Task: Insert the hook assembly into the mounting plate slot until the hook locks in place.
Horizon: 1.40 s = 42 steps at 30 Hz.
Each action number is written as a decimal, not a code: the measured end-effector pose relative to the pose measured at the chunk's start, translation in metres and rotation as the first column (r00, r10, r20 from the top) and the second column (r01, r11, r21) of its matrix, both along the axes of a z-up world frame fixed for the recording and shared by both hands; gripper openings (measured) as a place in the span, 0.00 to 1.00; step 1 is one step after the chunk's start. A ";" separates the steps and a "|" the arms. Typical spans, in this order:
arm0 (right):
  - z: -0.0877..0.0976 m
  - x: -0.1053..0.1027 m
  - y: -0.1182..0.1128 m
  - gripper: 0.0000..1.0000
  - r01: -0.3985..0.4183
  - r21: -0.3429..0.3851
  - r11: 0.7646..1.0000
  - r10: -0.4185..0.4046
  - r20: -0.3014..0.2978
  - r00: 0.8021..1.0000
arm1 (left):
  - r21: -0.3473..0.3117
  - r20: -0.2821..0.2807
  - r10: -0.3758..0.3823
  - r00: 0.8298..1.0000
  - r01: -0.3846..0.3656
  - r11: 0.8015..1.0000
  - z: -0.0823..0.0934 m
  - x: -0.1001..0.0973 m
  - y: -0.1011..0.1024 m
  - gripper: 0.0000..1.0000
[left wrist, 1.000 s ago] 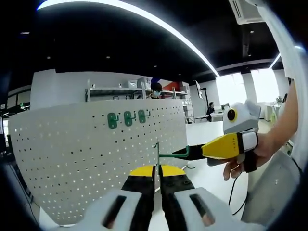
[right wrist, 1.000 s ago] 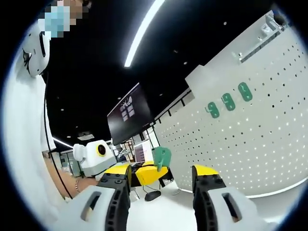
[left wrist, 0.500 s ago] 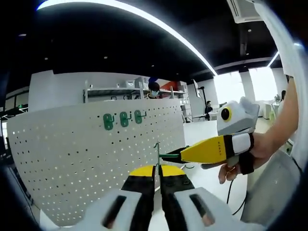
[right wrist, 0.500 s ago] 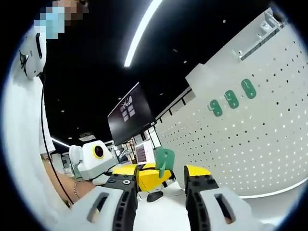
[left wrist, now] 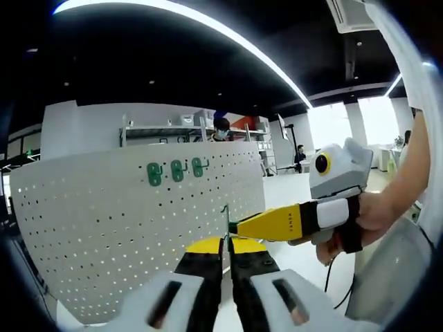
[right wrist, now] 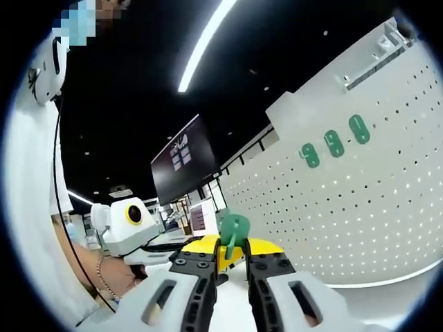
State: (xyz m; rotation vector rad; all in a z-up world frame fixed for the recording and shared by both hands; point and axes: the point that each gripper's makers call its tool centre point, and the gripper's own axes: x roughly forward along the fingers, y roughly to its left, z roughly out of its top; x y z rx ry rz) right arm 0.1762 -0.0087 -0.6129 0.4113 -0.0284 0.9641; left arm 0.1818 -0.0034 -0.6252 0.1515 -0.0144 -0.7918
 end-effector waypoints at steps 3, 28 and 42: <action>-0.001 0.000 0.001 0.09 0.003 -0.005 1.000 -0.003 -0.001 1.000 | 0.004 0.000 0.001 1.000 -0.001 1.000 0.000 0.001 0.000 0.02; -0.002 0.006 0.002 0.01 0.052 0.051 0.997 -0.047 -0.089 0.995 | -0.032 -0.029 0.066 0.997 -0.067 0.997 -0.003 0.002 0.003 0.02; -0.002 0.007 0.004 0.00 0.054 0.033 0.998 -0.050 -0.108 0.993 | -0.050 -0.044 0.074 0.996 -0.076 0.996 -0.004 0.003 0.005 0.03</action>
